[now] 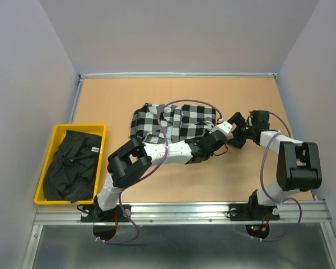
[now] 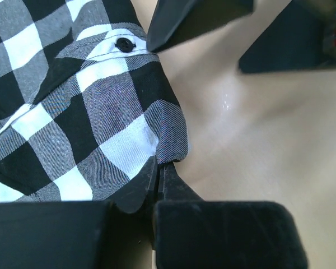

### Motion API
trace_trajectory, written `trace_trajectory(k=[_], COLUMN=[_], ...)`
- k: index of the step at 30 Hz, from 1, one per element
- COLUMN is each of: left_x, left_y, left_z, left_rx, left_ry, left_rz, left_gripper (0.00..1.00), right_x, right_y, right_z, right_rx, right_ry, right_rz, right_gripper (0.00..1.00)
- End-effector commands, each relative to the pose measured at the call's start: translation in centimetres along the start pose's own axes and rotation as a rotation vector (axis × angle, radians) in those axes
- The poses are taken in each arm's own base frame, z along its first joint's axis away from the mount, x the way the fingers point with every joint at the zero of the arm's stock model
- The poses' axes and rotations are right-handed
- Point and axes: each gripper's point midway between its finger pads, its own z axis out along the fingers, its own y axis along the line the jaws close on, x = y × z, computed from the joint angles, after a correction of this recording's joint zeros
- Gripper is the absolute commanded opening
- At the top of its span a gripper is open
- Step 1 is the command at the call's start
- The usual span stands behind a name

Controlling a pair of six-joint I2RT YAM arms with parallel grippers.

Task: Fold and stack the long sleeve shirts
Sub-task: Fold the shirt

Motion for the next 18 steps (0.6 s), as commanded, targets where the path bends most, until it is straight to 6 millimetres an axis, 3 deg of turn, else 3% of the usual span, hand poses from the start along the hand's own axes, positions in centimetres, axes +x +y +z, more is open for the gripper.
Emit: trace_trajectory(k=[1,5,14,16,18], left_x=[-3.0,-2.6,-2.3,-2.3,-2.2], left_y=[0.2,0.1,-0.7,-1.0,-1.1], left_z=[-1.9,-1.8,-1.7,-1.7,-1.6], left_rx=[0.055,0.067,0.107,0.121,0.124], left_ry=[-0.059,-0.043,-0.018,-0.014,-0.010], left_rz=[-0.103,-0.115,-0.133,-0.136,-0.139], left_gripper=[0.02,0.02,0.02,0.03,0.05], right_x=[0.9,1.1,1.9,1.9,1.9], right_y=[2.2,3.4,4.1,4.0,3.9], right_z=[2.6,4.8,9.8,10.4,11.1], right_rx=[-0.172,-0.278,-0.270,-0.267,-0.263], right_ry=[0.067,0.106,0.183,0.185,0.192], right_rz=[0.010,0.025,-0.012,-0.036,-0.040], right_gripper=[1.00,1.00,0.96,0.90,0.77])
